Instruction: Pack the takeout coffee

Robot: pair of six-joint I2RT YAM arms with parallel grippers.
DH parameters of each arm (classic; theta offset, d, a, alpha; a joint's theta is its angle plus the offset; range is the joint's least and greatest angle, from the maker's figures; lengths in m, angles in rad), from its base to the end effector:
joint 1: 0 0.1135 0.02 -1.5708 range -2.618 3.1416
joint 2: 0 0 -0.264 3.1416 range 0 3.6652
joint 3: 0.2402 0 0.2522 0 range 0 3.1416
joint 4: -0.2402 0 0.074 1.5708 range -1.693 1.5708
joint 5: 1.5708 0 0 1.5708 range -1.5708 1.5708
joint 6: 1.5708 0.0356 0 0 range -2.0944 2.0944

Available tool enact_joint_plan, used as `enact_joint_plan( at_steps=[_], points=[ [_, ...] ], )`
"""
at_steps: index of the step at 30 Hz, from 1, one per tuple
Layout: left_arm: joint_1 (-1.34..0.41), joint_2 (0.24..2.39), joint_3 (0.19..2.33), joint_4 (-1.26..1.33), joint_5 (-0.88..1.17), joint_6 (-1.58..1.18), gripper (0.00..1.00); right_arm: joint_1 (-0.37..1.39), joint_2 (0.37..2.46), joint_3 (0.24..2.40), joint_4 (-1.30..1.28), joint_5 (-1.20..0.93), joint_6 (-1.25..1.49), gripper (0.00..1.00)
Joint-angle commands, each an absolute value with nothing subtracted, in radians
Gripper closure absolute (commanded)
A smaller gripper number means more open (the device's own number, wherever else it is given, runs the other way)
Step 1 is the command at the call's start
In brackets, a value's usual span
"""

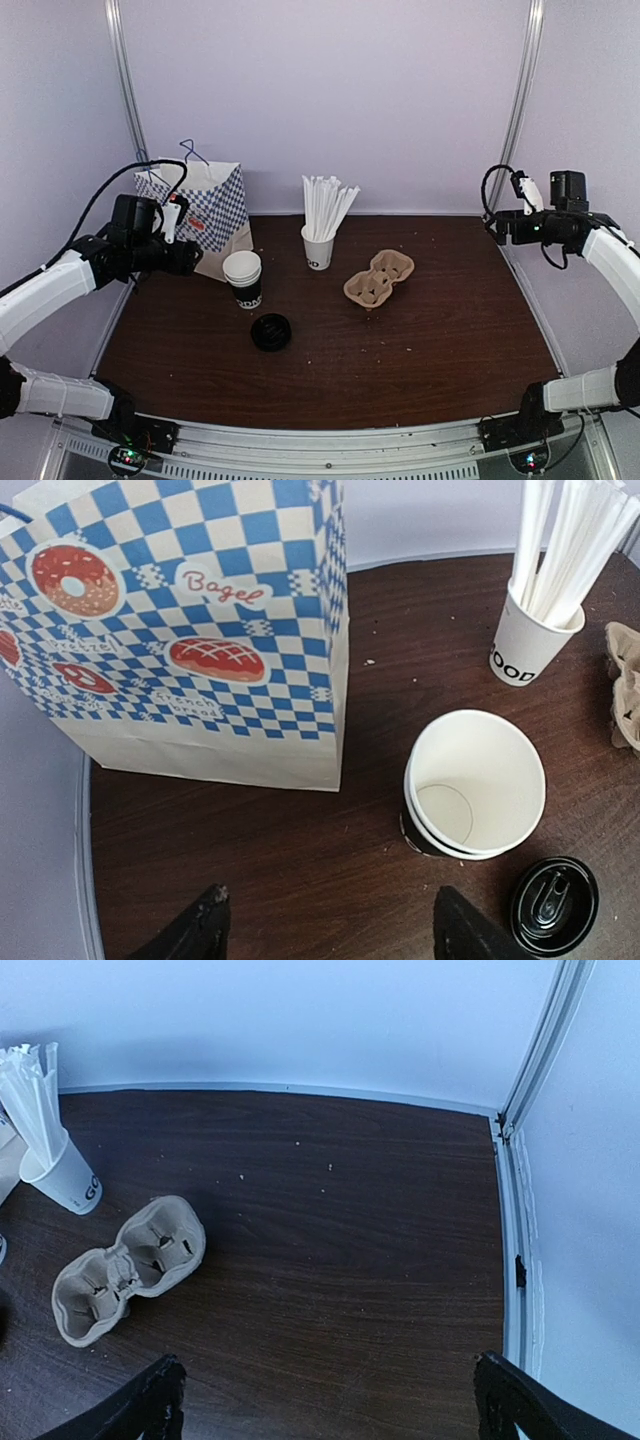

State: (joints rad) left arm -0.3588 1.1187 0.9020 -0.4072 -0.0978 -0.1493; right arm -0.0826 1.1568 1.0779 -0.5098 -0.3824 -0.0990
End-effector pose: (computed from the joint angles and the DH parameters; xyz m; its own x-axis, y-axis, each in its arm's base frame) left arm 0.2312 -0.0830 0.2930 -0.5819 0.0601 -0.8111 0.1909 0.9795 -0.0643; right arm 0.2520 -0.0075 0.3363 -0.5277 -0.0483 -0.8481 -0.2863 0.9501 0.1240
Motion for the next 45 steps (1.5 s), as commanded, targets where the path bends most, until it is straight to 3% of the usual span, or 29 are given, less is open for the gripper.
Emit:
enact_joint_plan(
  at_steps=[1,5,8,12,19,27,45],
  points=[
    [-0.365,1.109,0.888,-0.297,-0.034,-0.097,0.33,-0.08,1.182,1.026,-0.403,-0.335,-0.112,0.0],
    [-0.381,1.15,0.957,-0.358,0.034,-0.082,0.49,-0.08,1.206,0.974,-0.376,-0.405,-0.196,0.01],
    [-0.399,1.207,1.046,-0.44,0.079,-0.083,0.59,-0.079,1.237,0.958,-0.396,-0.516,-0.271,0.11],
    [-0.442,1.317,1.203,-0.558,0.117,-0.072,0.64,-0.065,1.284,0.963,-0.42,-0.59,-0.342,0.23],
    [-0.513,1.594,1.602,-0.849,0.103,-0.122,0.61,-0.018,1.309,0.966,-0.439,-0.646,-0.423,0.3],
    [-0.564,1.801,1.826,-1.012,0.085,-0.161,0.65,-0.004,1.315,0.959,-0.436,-0.669,-0.455,0.28],
    [-0.617,1.95,1.867,-1.165,0.034,-0.189,0.67,0.039,1.35,0.963,-0.458,-0.686,-0.501,0.3]
  ],
)
